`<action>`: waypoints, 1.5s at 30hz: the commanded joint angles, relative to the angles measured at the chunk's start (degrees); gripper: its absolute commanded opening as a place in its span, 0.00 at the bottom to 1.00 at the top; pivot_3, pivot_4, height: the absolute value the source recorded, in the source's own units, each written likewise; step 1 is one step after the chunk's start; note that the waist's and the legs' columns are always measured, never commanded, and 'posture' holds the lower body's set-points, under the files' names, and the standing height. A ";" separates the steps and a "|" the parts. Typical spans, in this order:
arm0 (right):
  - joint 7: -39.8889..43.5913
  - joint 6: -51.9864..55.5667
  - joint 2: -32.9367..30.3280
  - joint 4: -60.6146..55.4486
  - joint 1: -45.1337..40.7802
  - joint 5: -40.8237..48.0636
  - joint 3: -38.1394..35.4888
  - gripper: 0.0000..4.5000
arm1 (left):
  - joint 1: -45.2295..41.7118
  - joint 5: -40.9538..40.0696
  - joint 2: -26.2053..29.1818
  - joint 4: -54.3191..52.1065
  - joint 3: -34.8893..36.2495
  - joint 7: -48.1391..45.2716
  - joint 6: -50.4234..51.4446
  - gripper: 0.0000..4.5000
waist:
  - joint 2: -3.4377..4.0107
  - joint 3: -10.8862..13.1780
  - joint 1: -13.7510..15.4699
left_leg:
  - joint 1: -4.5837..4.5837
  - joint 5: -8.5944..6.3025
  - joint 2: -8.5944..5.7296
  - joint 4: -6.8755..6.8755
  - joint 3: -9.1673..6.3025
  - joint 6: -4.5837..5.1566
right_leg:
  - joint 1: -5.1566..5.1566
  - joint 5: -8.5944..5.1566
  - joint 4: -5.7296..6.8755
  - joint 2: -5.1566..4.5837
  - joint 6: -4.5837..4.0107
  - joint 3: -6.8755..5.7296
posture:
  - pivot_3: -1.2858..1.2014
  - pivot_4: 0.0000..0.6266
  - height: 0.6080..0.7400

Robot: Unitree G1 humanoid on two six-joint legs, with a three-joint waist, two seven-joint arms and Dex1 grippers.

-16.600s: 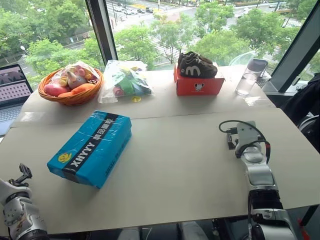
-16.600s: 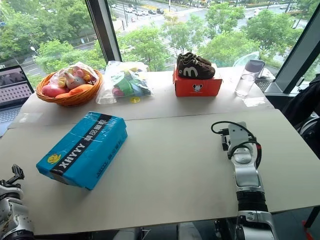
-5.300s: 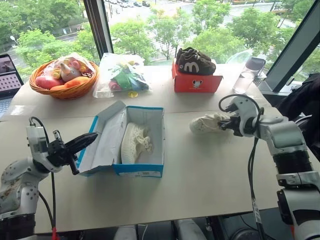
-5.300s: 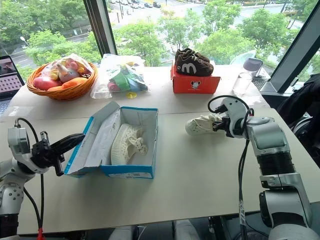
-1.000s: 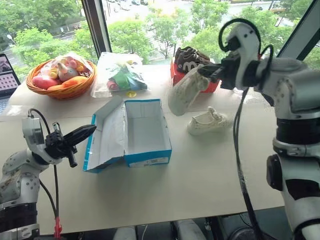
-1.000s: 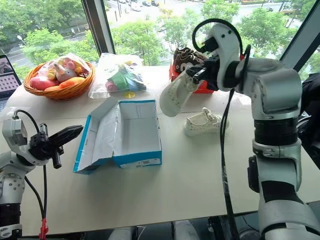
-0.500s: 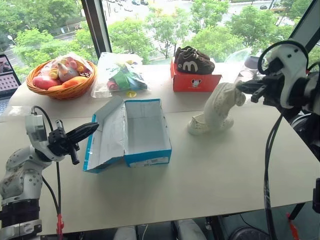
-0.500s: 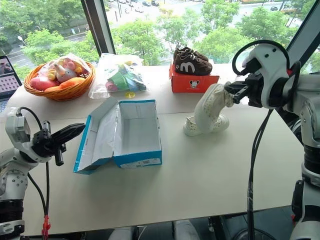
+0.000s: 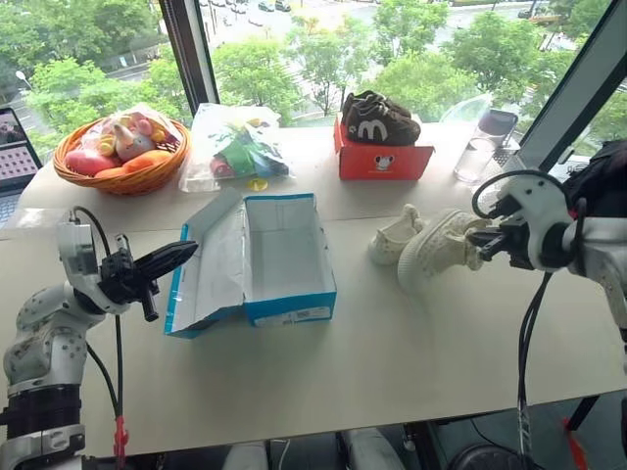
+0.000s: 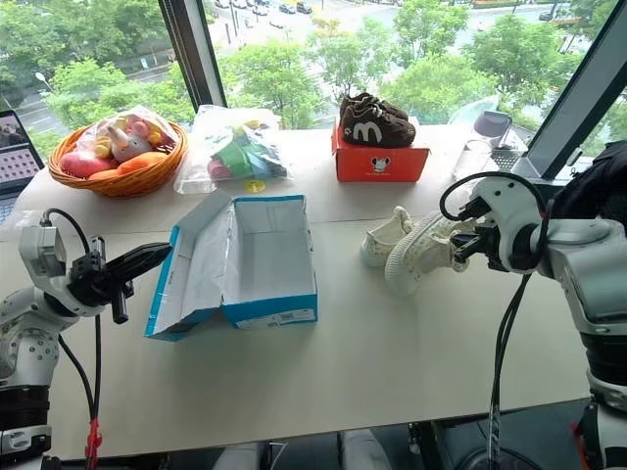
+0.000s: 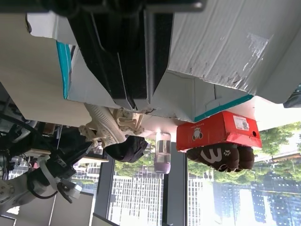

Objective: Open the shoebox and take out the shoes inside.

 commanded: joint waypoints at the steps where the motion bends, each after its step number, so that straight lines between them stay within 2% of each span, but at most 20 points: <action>1: -1.98 -1.25 -0.39 0.74 -0.61 -0.91 -3.48 0.01 | -0.94 -0.40 0.78 -0.51 0.63 -0.39 -0.07 0.00 | 0.00 0.00 -0.04 | 0.00 0.00 0.00 0.01 0.00 0.00 | 0.00 0.00 0.00 0.00 0.01 0.00 | 0.52 0.24 1.00; 13: -2.24 2.07 -0.76 -2.24 -9.36 4.43 -8.58 0.01 | -1.13 0.02 1.01 -0.06 0.29 -0.46 0.02 0.00 | 0.03 0.02 -0.02 | 0.00 0.00 0.00 0.01 0.00 0.00 | 0.00 0.01 0.00 0.00 0.03 0.01 | 0.52 0.24 1.00; 17: -1.89 1.94 -3.42 -2.86 -6.64 2.82 -6.24 0.01 | -0.99 0.02 1.00 -0.21 0.27 -0.43 0.08 0.00 | 0.03 0.02 0.06 | -0.03 0.00 -0.01 0.01 0.01 0.00 | 0.00 0.01 -0.02 -0.01 0.03 0.02 | 0.52 0.24 1.00; 28: -4.25 2.18 -3.75 -2.49 -1.33 2.28 -6.47 0.01 | -0.45 0.03 1.47 -0.64 0.28 -0.67 0.37 0.00 | 0.05 0.03 -0.07 | 0.00 0.00 -0.01 0.04 0.01 0.00 | 0.01 0.02 0.02 0.00 0.04 0.02 | 0.52 0.24 1.00; 35: -7.36 1.15 0.38 -0.91 3.69 -0.19 0.75 0.01 | -0.68 0.49 1.53 -0.57 -0.22 -0.85 0.24 0.00 | 0.04 0.02 -0.03 | 0.00 0.00 -0.01 0.05 0.01 0.00 | 0.04 0.03 0.02 -0.01 0.04 0.03 | 0.52 0.24 1.00; 42: -10.78 -1.18 6.41 5.44 3.54 -3.03 1.32 0.01 | -0.52 0.78 1.03 -0.73 -0.33 -0.58 0.03 0.00 | 0.03 0.01 -0.16 | 0.01 0.00 -0.02 0.13 0.01 0.00 | 0.08 0.05 0.03 -0.01 0.07 0.03 | 0.52 0.24 1.00; 45: -12.41 -1.33 9.49 7.06 0.91 -2.51 -2.57 0.19 | -0.44 0.83 0.91 -0.73 -0.37 -0.53 -0.06 0.00 | 0.02 0.01 -0.33 | 0.06 0.00 -0.01 0.13 0.00 0.00 | 0.11 0.06 0.05 0.02 0.06 0.04 | 0.52 0.24 1.00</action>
